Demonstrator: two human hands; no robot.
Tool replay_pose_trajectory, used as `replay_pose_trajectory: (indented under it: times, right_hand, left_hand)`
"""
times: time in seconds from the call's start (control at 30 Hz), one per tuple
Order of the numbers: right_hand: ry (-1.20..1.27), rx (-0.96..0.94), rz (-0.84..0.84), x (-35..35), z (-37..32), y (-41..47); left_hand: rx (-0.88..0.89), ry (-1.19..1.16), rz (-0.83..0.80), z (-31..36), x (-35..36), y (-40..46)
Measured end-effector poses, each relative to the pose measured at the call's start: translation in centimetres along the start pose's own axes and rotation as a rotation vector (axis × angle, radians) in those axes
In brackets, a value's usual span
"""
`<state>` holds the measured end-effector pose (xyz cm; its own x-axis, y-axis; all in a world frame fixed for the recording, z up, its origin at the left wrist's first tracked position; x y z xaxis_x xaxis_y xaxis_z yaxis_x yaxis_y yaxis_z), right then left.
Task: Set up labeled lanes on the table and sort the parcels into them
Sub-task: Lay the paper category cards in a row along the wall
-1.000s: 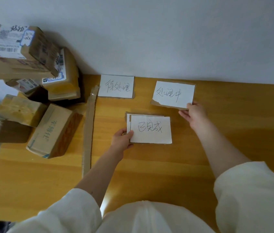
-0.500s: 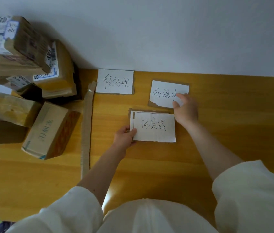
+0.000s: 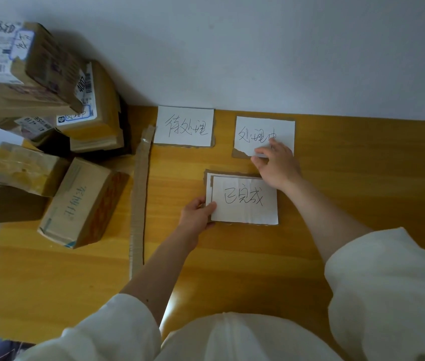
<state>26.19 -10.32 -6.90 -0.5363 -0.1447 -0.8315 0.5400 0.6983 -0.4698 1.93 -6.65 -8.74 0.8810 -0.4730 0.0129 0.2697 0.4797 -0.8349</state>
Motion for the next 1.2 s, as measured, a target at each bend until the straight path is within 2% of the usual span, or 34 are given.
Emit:
replay_pose_trajectory:
  times: [0.53, 0.63, 0.7, 0.77, 0.97, 1.1, 1.2]
  right_hand:
    - [0.033, 0.025, 0.019, -0.9, 0.3, 1.1]
    - [0.081, 0.012, 0.137, -2.0, 0.5, 0.2]
    - [0.206, 0.022, 0.25, -3.3, 0.9, -1.4]
    - [0.384, 0.047, 0.284, -3.9, 1.6, -3.3]
    - [0.804, 0.256, 0.081, -1.2, 4.1, -9.8]
    - [1.026, 0.326, -0.065, 0.8, 4.7, -13.0]
    - [1.142, 0.329, -0.048, 0.9, 5.2, -14.8]
  left_hand:
    - [-0.01, -0.011, 0.011, 0.3, -0.1, 0.1]
    - [-0.003, -0.023, 0.008, 0.5, -0.1, -0.2]
    - [0.01, -0.029, 0.001, 0.8, -0.1, -0.5]
    - [0.029, -0.036, -0.01, 1.2, 0.0, -0.9]
    - [0.068, -0.062, -0.043, 1.8, 0.7, -2.5]
    - [0.092, -0.065, -0.067, 1.6, 1.6, -3.8]
    - [0.111, -0.061, -0.082, 1.3, 2.3, -4.8]
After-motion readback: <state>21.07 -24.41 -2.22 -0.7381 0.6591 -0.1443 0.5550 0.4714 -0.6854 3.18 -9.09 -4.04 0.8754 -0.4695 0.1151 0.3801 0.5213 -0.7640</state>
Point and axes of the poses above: each hand's wrist, its own y-axis towards the middle knuckle, its own x-axis out of the palm, z = x × y, the point moved 7 cm from there along y, towards the middle knuckle, and after that the axes turned 7 degrees about -y, right-handed, at the moved point
